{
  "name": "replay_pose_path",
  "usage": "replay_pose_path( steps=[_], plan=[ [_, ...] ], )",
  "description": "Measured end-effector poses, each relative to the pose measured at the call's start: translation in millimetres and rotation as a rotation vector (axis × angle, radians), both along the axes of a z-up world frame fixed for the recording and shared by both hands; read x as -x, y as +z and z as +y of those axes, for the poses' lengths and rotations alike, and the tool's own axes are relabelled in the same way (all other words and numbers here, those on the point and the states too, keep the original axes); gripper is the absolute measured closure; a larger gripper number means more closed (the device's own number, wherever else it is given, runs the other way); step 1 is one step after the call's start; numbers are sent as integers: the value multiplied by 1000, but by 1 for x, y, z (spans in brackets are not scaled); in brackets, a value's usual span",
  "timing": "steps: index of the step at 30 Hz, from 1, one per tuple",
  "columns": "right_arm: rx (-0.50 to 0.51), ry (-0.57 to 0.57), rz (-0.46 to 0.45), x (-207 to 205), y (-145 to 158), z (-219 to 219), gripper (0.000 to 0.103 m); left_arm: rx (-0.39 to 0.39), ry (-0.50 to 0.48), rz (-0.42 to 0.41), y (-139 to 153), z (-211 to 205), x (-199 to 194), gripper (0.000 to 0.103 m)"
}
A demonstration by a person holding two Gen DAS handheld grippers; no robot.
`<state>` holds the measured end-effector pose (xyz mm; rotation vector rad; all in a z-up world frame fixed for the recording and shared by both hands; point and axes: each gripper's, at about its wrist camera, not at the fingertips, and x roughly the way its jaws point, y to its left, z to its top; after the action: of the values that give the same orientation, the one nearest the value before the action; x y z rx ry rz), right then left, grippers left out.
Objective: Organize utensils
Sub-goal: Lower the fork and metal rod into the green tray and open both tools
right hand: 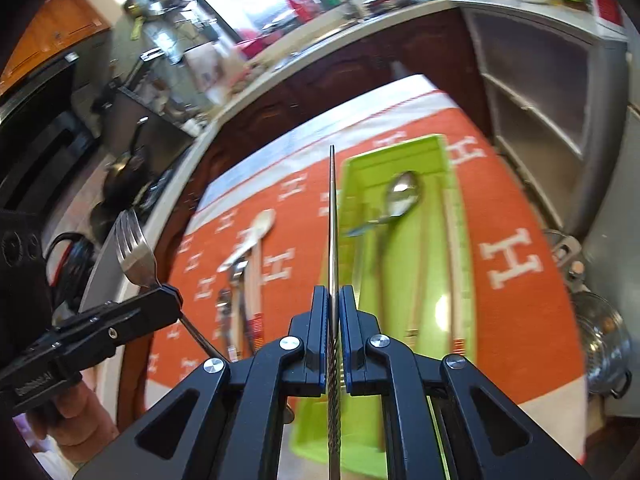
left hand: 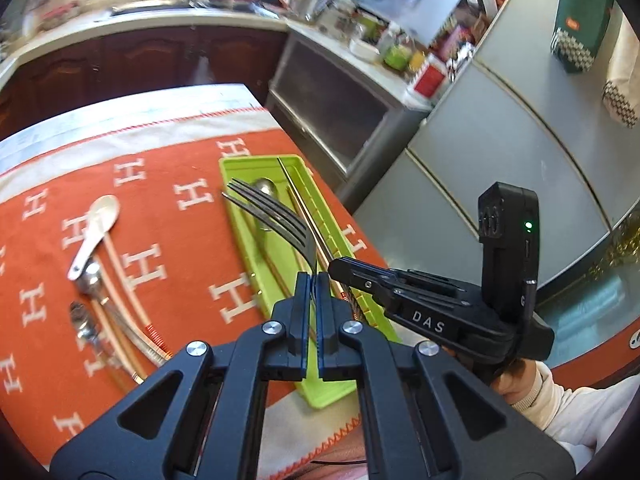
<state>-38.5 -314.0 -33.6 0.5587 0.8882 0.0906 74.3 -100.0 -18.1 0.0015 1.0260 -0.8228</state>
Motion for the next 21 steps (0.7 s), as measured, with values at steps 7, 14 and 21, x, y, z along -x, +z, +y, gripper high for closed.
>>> replay_pose_path(
  steps=[7, 14, 21],
  plan=[
    [1, -55, 53, -4, -28, -25, 98, -113, -63, 59, -40, -52, -40, 103],
    [23, -97, 89, -25, -48, -27, 98, -212, -80, 97, -86, -92, -75, 103],
    [39, -115, 150, -33, -66, -28, 97, -285, -57, 54, -99, -105, -81, 103]
  ],
)
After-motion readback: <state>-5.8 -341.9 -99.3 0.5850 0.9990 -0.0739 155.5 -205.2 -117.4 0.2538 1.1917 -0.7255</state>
